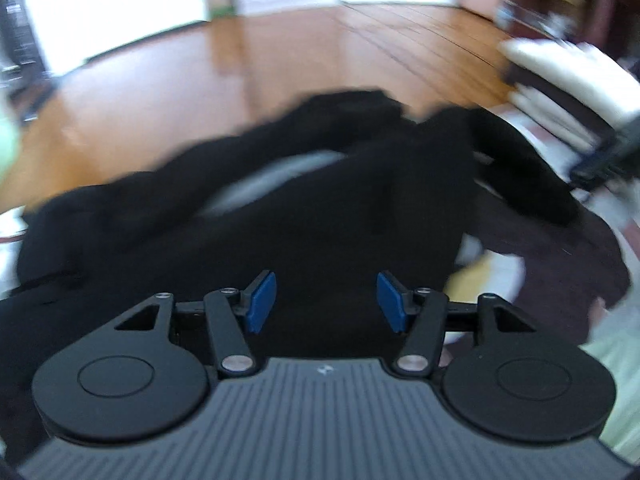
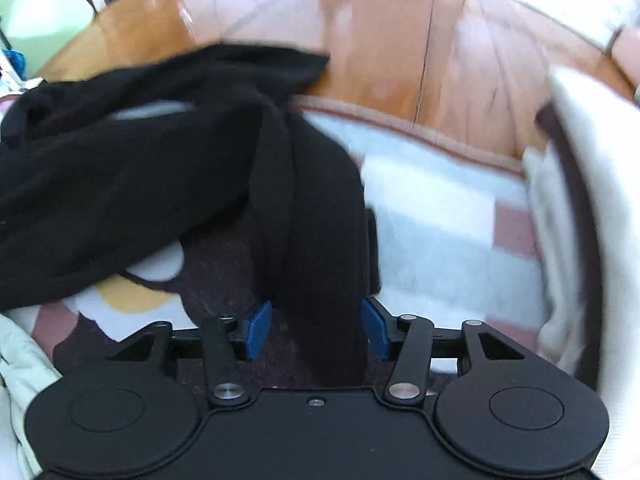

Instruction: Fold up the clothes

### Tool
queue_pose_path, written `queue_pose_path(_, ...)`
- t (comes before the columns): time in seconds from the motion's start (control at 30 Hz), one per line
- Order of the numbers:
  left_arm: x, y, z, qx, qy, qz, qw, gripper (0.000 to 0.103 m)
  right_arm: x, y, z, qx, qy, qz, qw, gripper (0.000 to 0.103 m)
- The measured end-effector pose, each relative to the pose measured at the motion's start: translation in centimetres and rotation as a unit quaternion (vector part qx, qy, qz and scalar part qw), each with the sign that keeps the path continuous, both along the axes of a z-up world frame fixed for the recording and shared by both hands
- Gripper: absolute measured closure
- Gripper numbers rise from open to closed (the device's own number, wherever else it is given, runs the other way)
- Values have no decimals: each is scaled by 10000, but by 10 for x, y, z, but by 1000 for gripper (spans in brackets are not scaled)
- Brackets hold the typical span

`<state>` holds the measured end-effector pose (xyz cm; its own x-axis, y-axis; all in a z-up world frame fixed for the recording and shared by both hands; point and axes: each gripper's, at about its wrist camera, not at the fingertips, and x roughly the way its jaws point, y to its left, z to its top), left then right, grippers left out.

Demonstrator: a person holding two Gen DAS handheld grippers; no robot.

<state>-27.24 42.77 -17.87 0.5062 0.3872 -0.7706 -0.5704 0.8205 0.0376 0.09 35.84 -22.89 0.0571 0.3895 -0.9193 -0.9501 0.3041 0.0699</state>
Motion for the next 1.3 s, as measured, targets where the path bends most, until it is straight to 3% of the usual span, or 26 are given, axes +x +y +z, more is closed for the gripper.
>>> queue_pose_path(0.07,26,-12,-16,-72,113,-362,9993,46,3,1,-3,122,-36,35,9999,48)
queue_pose_path(0.1,41,-22,-24,15,219,-513,9984,45,1,-4,5,320,-302,4,9990,82)
queue_pose_path(0.13,55,-32,-31,113,330,-662,9972,46,-1,-9,13,518,-567,-26,9970,98)
queue_pose_path(0.2,77,-50,-47,836,684,-990,9892,47,-5,-19,29,911,-1095,-87,9898,98)
queue_pose_path(0.23,88,-62,-55,1237,901,-1221,9806,46,-7,-24,37,1107,-1358,-117,9845,98)
queue_pose_path(0.27,94,-66,-61,1404,1126,-1370,9741,46,-9,-30,45,1301,-1619,-148,9781,98)
queue_pose_path(0.3,97,-66,-65,1382,1287,-1398,9720,46,-11,-35,53,1494,-1878,-178,9706,98)
queue_pose_path(0.43,89,-43,-64,884,1173,-943,9846,46,3,-35,64,1470,-3293,-439,9317,95)
queue_pose_path(0.47,85,-35,-64,720,1112,-811,9879,51,11,-35,62,1438,-3296,-667,9307,89)
queue_pose_path(0.5,80,-25,-65,430,1037,-712,9911,82,20,-35,59,1425,-3164,-954,9330,74)
queue_pose_path(0.53,76,-16,-64,184,932,-612,9936,93,29,-36,57,1411,-3028,-1240,9343,67)
queue_pose_path(0.6,62,-1,-52,130,626,-156,9978,96,35,-39,53,1416,-2829,-1479,9370,66)
queue_pose_path(0.67,37,9,-27,333,9,576,9978,96,31,-42,50,1433,-2716,-1439,9407,53)
queue_pose_path(0.7,26,12,-15,254,-328,781,9961,96,31,-44,49,1400,-2647,-1429,9434,48)
queue_pose_path(0.77,9,11,4,165,-706,951,9928,96,38,-48,44,1144,-2027,-1656,9583,48)
queue_pose_path(0.87,6,-6,12,276,-562,781,9950,96,51,-56,29,630,-790,-2119,9721,48)
queue_pose_path(0.93,3,-17,12,246,-549,656,9960,96,61,-67,4,174,352,-2605,9647,47)
queue_pose_path(1.0,-1,-24,10,278,-511,622,9964,96,62,-86,-26,-178,1550,-3148,9363,47)
queue_pose_path(1.03,-2,-26,9,303,-493,622,9964,96,61,-95,-33,-174,1875,-3309,9247,46)
queue_pose_path(1.2,8,-12,3,199,-620,694,9955,96,46,-102,-30,160,1647,-3663,9157,43)
queue_pose_path(1.23,8,-9,3,135,-658,740,9950,96,44,-101,-31,329,1630,-3742,9123,30)
queue_pose_path(1.3,6,-7,2,28,-691,790,9945,96,37,-91,-31,541,1139,-3671,9216,24)
